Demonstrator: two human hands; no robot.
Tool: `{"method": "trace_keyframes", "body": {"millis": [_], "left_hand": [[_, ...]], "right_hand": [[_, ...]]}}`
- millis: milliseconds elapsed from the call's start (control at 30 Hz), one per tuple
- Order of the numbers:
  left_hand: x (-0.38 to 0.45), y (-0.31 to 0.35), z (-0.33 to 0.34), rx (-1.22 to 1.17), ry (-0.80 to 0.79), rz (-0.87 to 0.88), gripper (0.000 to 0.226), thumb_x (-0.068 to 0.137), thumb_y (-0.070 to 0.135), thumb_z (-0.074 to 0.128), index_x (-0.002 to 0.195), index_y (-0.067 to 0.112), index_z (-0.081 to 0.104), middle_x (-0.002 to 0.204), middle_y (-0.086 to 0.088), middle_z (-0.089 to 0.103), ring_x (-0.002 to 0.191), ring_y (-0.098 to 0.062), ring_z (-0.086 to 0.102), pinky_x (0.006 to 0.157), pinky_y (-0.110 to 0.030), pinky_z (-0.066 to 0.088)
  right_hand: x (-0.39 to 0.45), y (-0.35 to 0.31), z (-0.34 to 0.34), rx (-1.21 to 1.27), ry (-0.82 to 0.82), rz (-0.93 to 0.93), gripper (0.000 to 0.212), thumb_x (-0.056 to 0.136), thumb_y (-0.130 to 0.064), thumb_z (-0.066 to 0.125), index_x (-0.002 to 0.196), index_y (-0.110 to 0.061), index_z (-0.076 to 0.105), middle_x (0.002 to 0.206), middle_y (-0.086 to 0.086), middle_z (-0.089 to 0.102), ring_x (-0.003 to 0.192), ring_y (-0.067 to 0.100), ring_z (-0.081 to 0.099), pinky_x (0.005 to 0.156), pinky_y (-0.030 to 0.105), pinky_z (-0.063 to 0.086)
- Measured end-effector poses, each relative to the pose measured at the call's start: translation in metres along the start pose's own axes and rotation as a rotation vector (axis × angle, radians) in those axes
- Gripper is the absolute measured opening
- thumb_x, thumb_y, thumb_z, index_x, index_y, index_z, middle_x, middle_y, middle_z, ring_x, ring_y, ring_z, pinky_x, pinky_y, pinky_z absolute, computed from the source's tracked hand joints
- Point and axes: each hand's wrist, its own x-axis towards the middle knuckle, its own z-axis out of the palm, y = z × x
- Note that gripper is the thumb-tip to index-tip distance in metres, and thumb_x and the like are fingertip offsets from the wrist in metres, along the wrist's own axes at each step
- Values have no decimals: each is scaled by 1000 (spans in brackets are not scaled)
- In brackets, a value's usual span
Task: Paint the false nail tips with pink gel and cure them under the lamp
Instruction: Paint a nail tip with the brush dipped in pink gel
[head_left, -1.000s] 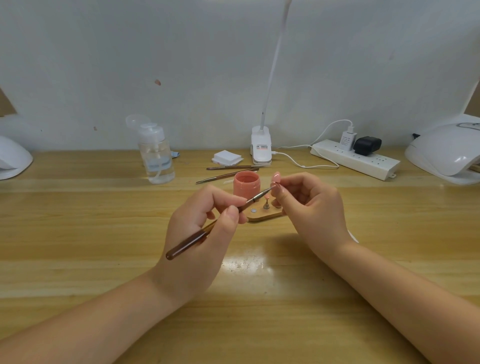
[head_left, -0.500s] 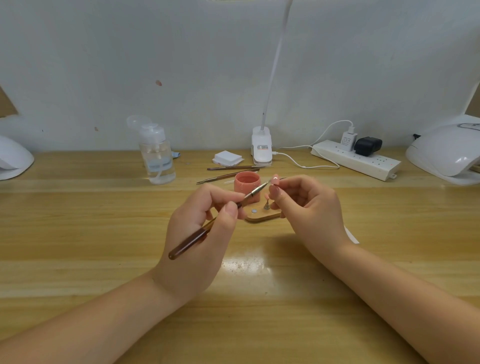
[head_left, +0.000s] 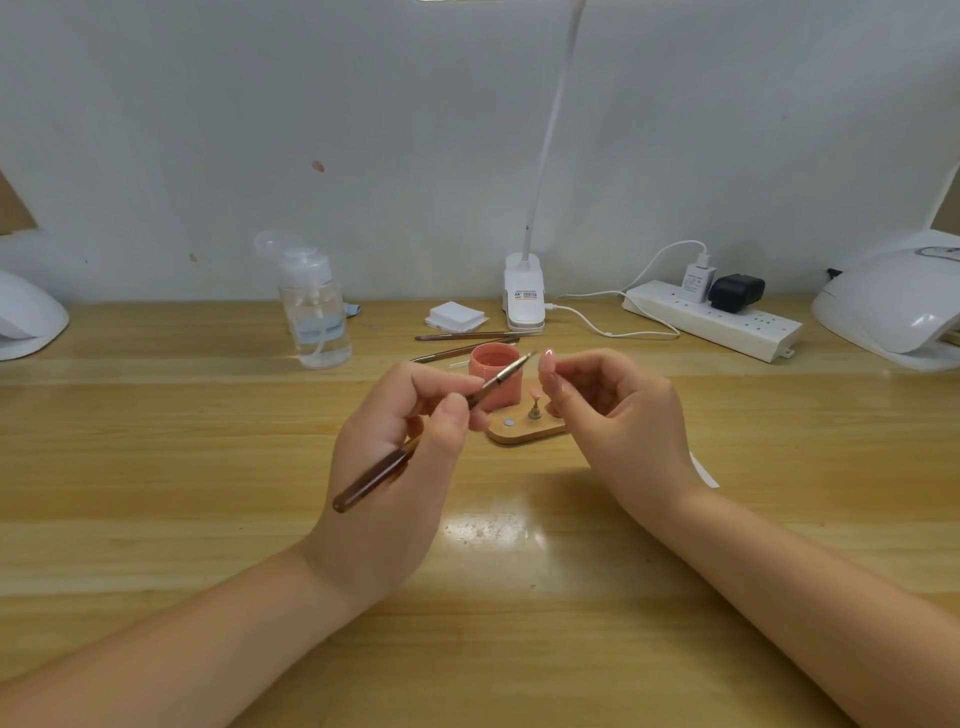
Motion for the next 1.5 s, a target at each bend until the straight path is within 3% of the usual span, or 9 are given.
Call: {"method": "trace_keyframes", "body": {"millis": [167, 300, 533, 767, 1000, 1200, 1333, 1433, 1500], "left_hand": [[1, 2, 3, 139, -23, 16, 16, 89, 37, 50, 102, 37, 60, 96, 22, 69, 85, -3, 59, 74, -9, 41], [-1, 1, 2, 213, -46, 26, 21, 88, 40, 50, 104, 34, 63, 95, 15, 69, 90, -12, 60, 78, -12, 39], [-1, -2, -2, 263, -68, 94, 18, 85, 30, 47, 91, 26, 64, 80, 9, 67, 84, -11, 61, 74, -14, 39], [0, -1, 2, 192, -31, 35, 15, 89, 36, 51, 98, 42, 61, 94, 20, 70, 87, -6, 61, 76, -9, 39], [-2, -1, -1, 177, -40, 90, 16, 87, 28, 47, 92, 28, 62, 84, 13, 67, 82, -7, 61, 73, -19, 43], [0, -1, 2, 68, -30, 17, 13, 94, 23, 57, 105, 23, 63, 97, 21, 71, 93, 0, 65, 76, -8, 44], [-2, 0, 2, 90, -46, 24, 18, 90, 34, 51, 101, 28, 64, 93, 15, 71, 88, -10, 64, 75, -17, 46], [-4, 0, 1, 120, -46, 51, 17, 89, 33, 47, 95, 29, 62, 85, 12, 69, 85, -13, 64, 75, -29, 48], [-4, 1, 2, 121, -32, 68, 17, 90, 32, 47, 95, 29, 62, 86, 13, 69, 86, -11, 64, 76, -29, 48]], "right_hand": [[0, -2, 0, -164, 16, -113, 5, 84, -10, 72, 89, -12, 72, 75, -3, 70, 67, 6, 65, 64, 14, 48], [-1, -4, 0, -186, 20, -117, 7, 83, -9, 72, 89, -14, 72, 74, -4, 70, 67, 7, 65, 64, 15, 50], [0, -4, -2, -147, 34, -51, 8, 84, -7, 71, 86, -15, 72, 71, -8, 69, 66, 1, 65, 63, 12, 49], [-2, -6, 0, -108, 15, -50, 7, 83, -10, 72, 86, -17, 71, 73, -7, 71, 68, 6, 67, 65, 18, 53], [0, -4, -3, -47, 19, 19, 9, 85, -9, 70, 85, -18, 69, 72, -4, 71, 68, 10, 69, 67, 36, 58], [-2, -4, -1, -5, -16, 14, 4, 86, -13, 71, 89, -15, 71, 76, -1, 72, 73, 15, 70, 71, 42, 58], [-2, -5, -1, -8, -15, -9, 7, 86, -11, 70, 91, -16, 71, 76, -4, 72, 72, 13, 70, 70, 41, 58], [-1, -4, -1, 6, 7, 19, 8, 86, -13, 70, 89, -21, 70, 73, -6, 72, 71, 13, 70, 68, 42, 58], [-1, -2, -1, 13, 10, 29, 7, 86, -15, 70, 89, -21, 70, 74, -5, 72, 71, 12, 70, 68, 42, 58]]}}
